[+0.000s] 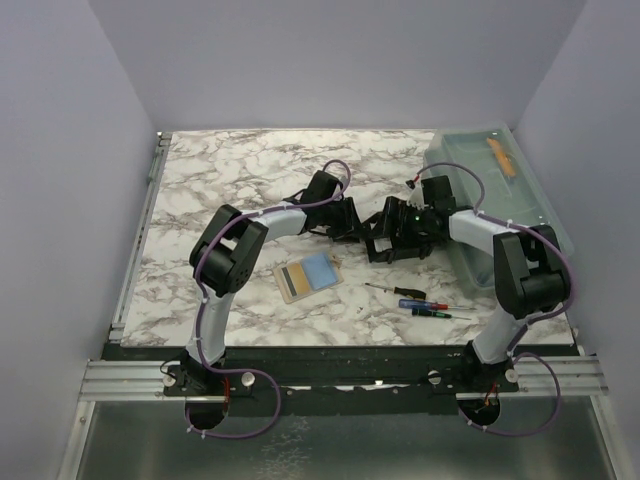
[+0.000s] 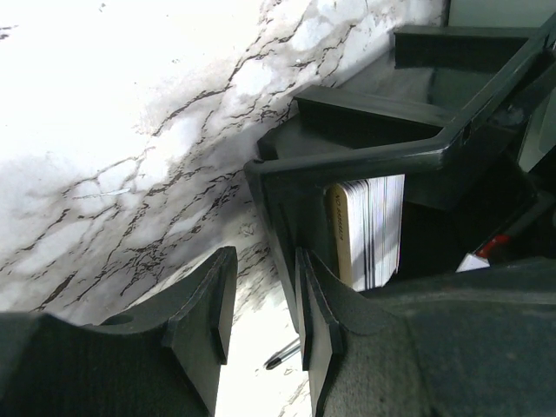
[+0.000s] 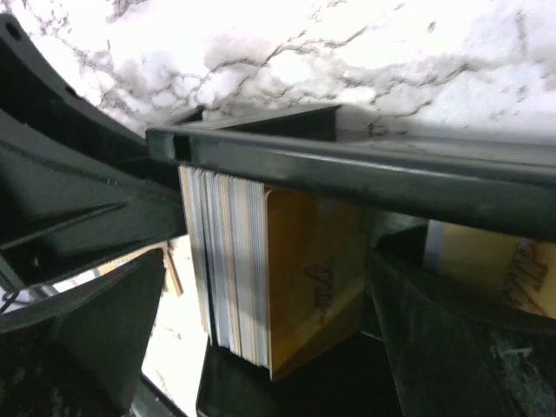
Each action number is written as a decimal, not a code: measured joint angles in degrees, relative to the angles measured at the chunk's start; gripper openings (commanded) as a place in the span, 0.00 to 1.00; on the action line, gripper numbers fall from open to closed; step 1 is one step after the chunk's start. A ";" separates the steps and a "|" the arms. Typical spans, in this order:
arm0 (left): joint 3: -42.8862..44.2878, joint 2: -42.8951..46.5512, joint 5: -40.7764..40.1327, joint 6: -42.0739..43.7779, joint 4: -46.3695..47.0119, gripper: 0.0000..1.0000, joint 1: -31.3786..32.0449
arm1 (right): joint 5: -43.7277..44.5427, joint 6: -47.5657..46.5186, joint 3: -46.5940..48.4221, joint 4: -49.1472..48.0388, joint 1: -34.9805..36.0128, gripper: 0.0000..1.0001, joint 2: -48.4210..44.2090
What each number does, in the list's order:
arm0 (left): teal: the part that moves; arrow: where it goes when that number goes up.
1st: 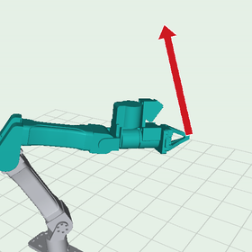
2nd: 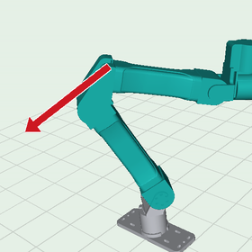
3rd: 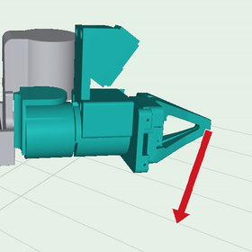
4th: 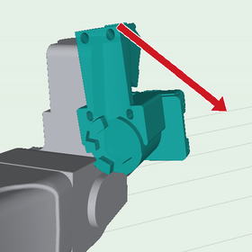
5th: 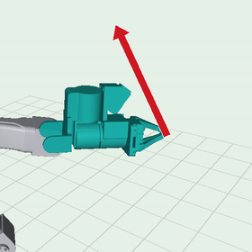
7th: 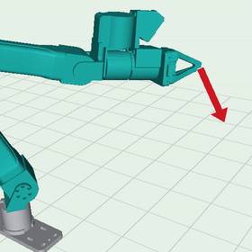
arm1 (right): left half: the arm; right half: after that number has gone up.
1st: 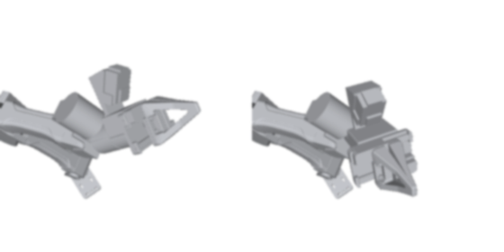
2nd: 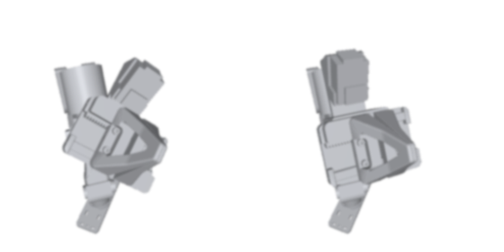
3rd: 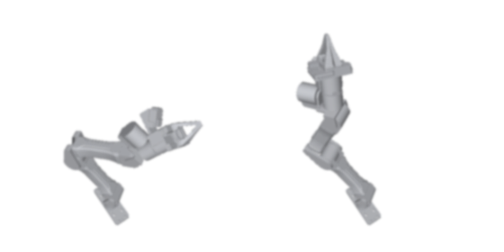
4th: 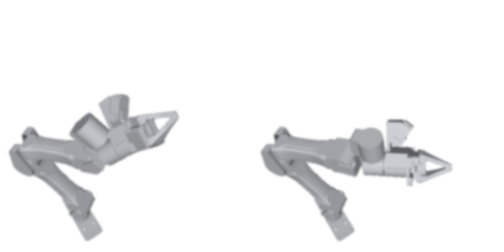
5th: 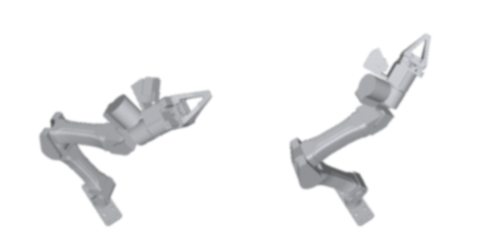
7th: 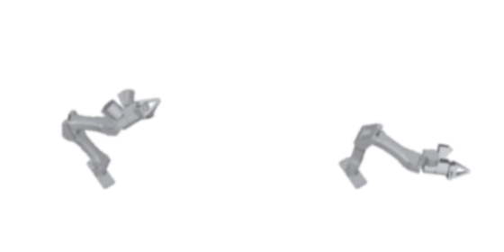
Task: Put the credit cards into the card holder
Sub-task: Pick up the credit card from the storage box.
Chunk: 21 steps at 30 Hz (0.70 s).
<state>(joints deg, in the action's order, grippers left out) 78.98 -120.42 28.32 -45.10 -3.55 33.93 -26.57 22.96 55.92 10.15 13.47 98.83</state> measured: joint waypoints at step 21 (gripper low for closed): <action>0.50 -0.59 0.76 -0.04 -0.07 0.38 -0.24 | -3.85 5.60 -1.60 -2.45 -0.74 0.39 -5.27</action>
<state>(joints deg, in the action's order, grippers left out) 79.48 -121.01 29.08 -45.15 -3.62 33.69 -30.41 28.56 54.33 7.70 12.73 93.56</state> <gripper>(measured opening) 0.384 0.491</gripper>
